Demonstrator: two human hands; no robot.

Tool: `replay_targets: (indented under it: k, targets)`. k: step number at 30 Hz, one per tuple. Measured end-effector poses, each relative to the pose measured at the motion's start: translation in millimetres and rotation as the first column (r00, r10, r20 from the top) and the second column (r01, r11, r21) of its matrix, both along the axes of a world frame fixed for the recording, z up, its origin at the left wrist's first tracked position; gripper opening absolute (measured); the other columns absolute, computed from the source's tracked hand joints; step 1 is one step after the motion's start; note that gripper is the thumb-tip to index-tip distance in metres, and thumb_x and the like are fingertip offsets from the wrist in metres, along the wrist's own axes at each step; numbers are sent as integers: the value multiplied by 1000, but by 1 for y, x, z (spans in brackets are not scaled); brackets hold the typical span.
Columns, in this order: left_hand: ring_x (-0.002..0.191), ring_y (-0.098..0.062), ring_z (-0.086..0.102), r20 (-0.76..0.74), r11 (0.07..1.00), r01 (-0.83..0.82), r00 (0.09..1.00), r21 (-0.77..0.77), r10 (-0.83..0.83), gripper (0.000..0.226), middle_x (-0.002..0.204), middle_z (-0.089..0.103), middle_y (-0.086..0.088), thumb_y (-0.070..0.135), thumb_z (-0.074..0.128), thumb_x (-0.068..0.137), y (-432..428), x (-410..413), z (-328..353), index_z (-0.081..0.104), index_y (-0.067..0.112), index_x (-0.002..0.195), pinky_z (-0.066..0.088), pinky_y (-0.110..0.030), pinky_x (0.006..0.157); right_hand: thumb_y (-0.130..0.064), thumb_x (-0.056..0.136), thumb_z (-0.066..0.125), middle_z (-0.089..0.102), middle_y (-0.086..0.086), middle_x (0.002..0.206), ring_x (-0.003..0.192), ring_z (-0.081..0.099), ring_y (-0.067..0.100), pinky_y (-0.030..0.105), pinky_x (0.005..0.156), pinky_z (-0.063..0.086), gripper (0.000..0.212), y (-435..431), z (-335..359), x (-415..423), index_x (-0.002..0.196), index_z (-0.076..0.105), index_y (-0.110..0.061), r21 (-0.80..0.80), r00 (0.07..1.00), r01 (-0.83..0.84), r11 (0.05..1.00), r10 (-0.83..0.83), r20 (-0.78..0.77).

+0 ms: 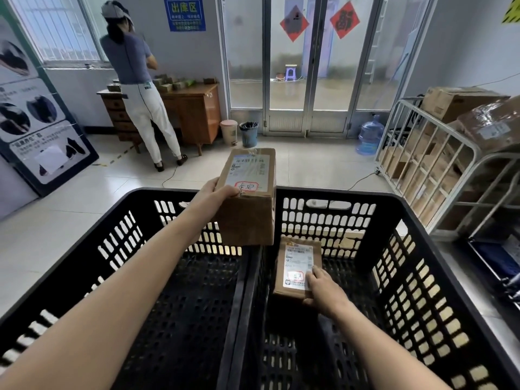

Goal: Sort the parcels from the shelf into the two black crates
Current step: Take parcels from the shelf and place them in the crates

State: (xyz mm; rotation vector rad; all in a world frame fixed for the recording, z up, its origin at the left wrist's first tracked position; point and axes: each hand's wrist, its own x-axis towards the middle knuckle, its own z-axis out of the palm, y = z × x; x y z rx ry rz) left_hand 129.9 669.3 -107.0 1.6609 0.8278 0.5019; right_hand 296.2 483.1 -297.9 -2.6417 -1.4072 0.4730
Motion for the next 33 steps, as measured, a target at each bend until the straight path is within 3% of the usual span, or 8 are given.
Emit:
replay_targets:
  k: [4,9,12,14,20,25,29,33]
  targets:
    - [101,-17,56,-4,1000,2,1000,10,-2,57,121,57,-3,34,56,85,-4,0,3,40,19,137,46,-33,82,-33,84,65,19,3,155,140,25,20,36,108,34,84,-1,29,-2,148,15,-13,50,998,40,998,-37,-60]
    - [99,-16,56,8,1000,4,1000,20,-4,52,118,56,-3,30,54,89,-10,3,4,39,17,137,47,-31,79,-31,89,60,27,3,153,141,25,17,33,114,24,71,15,103,-8,147,22,-14,402,974,90,911,3,-225]
    - [99,-15,55,8,998,38,999,44,-39,51,120,55,-3,29,54,89,-20,6,7,38,17,137,45,-32,83,-14,85,61,39,-6,142,134,35,14,34,109,34,72,19,152,-19,146,24,-24,529,828,160,834,178,-531]
    - [97,-12,55,24,997,53,998,58,-55,48,121,55,-2,27,54,90,-30,10,10,40,18,135,44,-26,76,-13,83,61,48,-12,126,123,45,11,28,99,40,65,17,172,-27,135,31,-35,568,729,165,807,289,-621]
    - [89,-3,55,78,988,120,989,92,-128,42,114,55,3,23,56,91,-67,32,11,42,23,131,40,-15,67,-53,73,58,52,-4,133,123,48,15,38,105,39,71,-13,181,-25,137,38,-33,619,750,281,733,235,-618]
    - [108,-16,56,142,973,228,963,31,-230,49,122,57,2,25,60,88,-107,67,-2,40,26,133,47,-28,89,-32,92,53,52,-7,124,116,48,9,15,86,40,47,-50,180,1,136,38,-24,641,812,356,679,115,-573]
    - [101,-8,57,115,941,334,938,-55,-326,38,117,60,3,20,61,88,-130,95,-26,43,29,121,46,-22,85,-29,80,64,58,-1,122,114,56,16,36,99,46,53,-75,156,26,128,43,-23,576,789,438,691,11,-614]
    - [102,-10,56,1,927,357,933,-111,-360,47,116,58,4,18,63,87,-141,110,-61,43,19,129,47,-26,89,-20,68,72,58,-2,119,106,57,10,24,90,47,70,-91,127,41,130,39,-20,469,787,425,774,-60,-614]
